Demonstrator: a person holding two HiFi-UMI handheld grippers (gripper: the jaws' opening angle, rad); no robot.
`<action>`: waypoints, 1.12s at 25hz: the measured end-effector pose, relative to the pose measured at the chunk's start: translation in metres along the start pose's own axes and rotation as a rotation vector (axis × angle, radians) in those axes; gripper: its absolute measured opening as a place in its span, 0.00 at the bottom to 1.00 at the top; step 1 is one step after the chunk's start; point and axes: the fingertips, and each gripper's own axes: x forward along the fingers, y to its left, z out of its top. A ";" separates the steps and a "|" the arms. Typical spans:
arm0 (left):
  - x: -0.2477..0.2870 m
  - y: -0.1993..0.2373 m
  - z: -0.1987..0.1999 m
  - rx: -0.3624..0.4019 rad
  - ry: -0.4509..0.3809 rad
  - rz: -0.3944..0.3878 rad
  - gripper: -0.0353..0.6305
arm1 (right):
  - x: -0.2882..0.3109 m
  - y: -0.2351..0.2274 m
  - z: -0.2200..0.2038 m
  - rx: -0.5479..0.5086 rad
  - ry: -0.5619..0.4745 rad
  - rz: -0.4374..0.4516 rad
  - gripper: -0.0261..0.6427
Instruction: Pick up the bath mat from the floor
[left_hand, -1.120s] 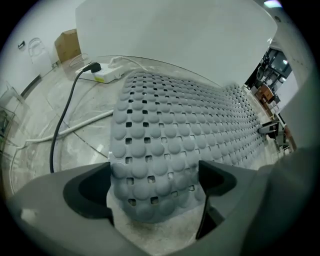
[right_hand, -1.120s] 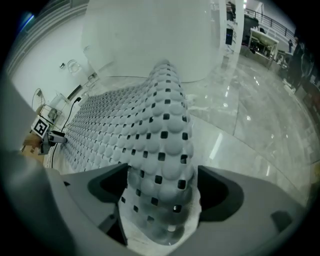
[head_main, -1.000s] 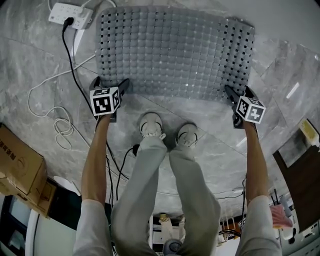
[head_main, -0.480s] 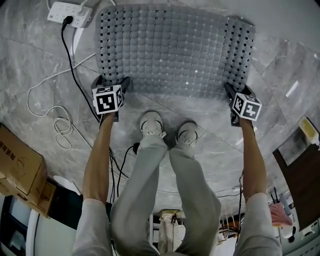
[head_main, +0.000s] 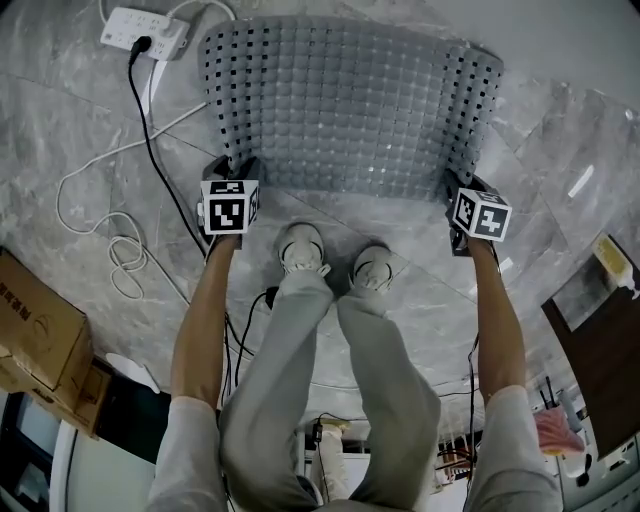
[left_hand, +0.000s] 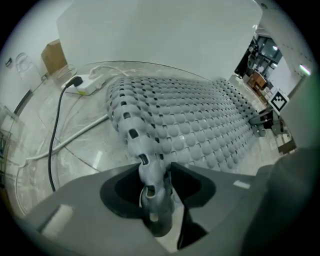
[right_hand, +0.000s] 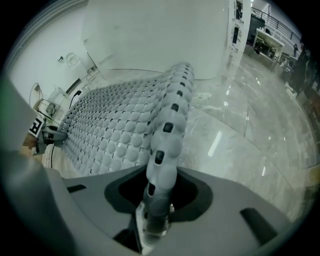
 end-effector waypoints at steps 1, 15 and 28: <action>-0.001 -0.003 0.001 0.011 -0.002 -0.010 0.30 | -0.001 0.001 0.000 0.001 0.001 0.001 0.24; -0.037 -0.018 0.020 -0.181 -0.089 -0.146 0.13 | -0.029 0.029 0.009 -0.014 0.023 0.046 0.13; -0.116 -0.050 0.065 -0.169 -0.138 -0.221 0.12 | -0.111 0.083 0.042 -0.070 -0.021 0.132 0.12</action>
